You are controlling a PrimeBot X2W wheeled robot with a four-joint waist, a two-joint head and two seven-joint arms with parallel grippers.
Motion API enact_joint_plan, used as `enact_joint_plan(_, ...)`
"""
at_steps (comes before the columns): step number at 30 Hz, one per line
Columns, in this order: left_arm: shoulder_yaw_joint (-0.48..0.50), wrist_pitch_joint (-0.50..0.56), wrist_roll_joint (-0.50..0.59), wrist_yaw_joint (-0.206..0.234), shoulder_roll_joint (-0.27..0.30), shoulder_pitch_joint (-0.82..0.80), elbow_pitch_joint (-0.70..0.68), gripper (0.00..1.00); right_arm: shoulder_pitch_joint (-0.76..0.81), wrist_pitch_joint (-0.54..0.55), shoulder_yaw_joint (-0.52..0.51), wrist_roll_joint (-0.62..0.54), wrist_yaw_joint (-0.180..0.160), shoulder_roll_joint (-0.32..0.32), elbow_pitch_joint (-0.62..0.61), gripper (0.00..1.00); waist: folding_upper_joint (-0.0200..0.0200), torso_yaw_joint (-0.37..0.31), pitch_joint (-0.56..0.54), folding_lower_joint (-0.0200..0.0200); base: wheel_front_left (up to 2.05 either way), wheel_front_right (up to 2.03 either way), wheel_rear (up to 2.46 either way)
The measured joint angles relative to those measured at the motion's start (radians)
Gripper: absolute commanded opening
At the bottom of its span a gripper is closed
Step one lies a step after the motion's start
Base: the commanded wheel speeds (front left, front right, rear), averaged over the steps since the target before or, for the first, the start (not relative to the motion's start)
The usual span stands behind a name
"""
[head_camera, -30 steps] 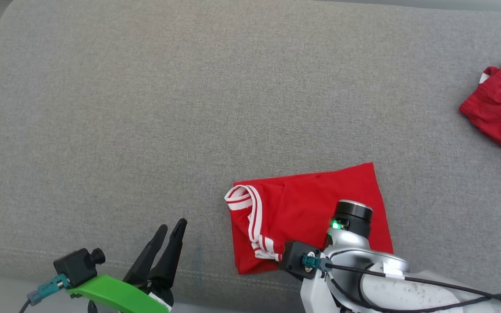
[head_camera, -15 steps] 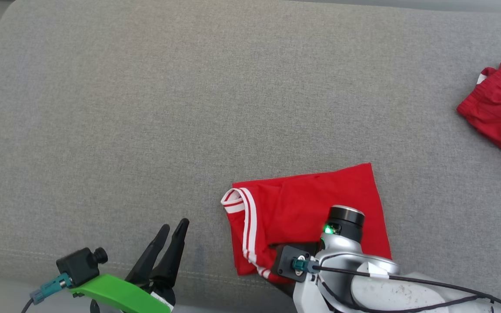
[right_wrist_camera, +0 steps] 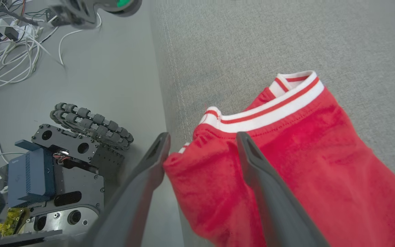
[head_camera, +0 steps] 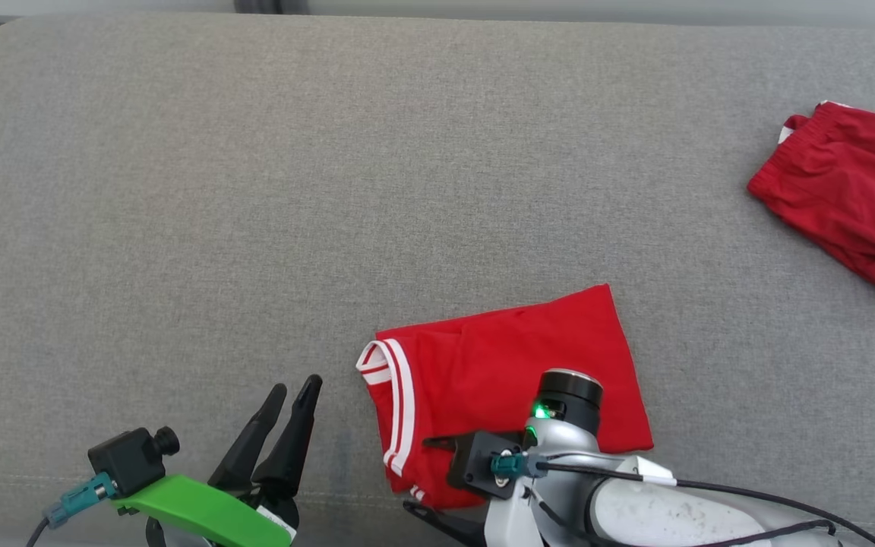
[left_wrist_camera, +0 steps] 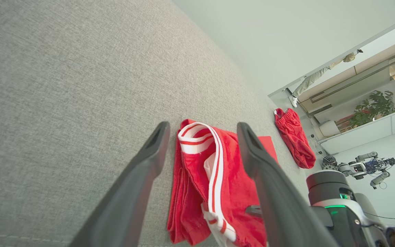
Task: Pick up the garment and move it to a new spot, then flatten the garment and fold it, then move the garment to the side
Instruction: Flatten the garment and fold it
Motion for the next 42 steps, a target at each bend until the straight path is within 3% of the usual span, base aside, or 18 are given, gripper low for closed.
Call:
enact_joint_plan(5, 0.0, 0.0, 0.001, 0.005, 0.0, 0.0, -0.002, 1.0, 0.031, -0.016, -0.052, 0.053, -0.004, -0.022, -0.044, 1.0, 0.0, -0.028, -0.012, 0.0, 0.0, 0.0, 0.0)
enact_joint_plan(13, -0.057, 0.02, 0.02, 0.006, -0.009, -0.009, -0.02, 1.0, 0.087, -0.062, -0.254, 0.121, -0.15, -0.136, -0.086, 1.0, 0.0, -0.065, -0.028, 0.0, 0.0, 0.0, 0.0)
enact_joint_plan(19, -0.128, 0.058, 0.071, 0.006, -0.04, -0.051, -0.023, 1.0, 0.142, -0.096, -0.332, 0.177, -0.206, -0.167, -0.106, 1.0, 0.0, -0.088, -0.032, 0.0, 0.0, 0.0, 0.0)
enact_joint_plan(29, -0.148, 0.09, 0.081, 0.028, -0.075, -0.101, 0.04, 1.0, 0.245, -0.143, -0.438, 0.32, -0.215, -0.188, -0.091, 1.0, 0.0, -0.09, 0.001, 0.0, 0.0, 0.0, 0.0)
enact_joint_plan(42, -0.123, 0.094, 0.063, 0.044, -0.105, -0.138, 0.157, 1.0, 0.246, -0.179, -0.508, 0.379, -0.22, -0.219, -0.041, 1.0, 0.0, -0.065, 0.034, 0.0, 0.0, 0.0, 0.0)
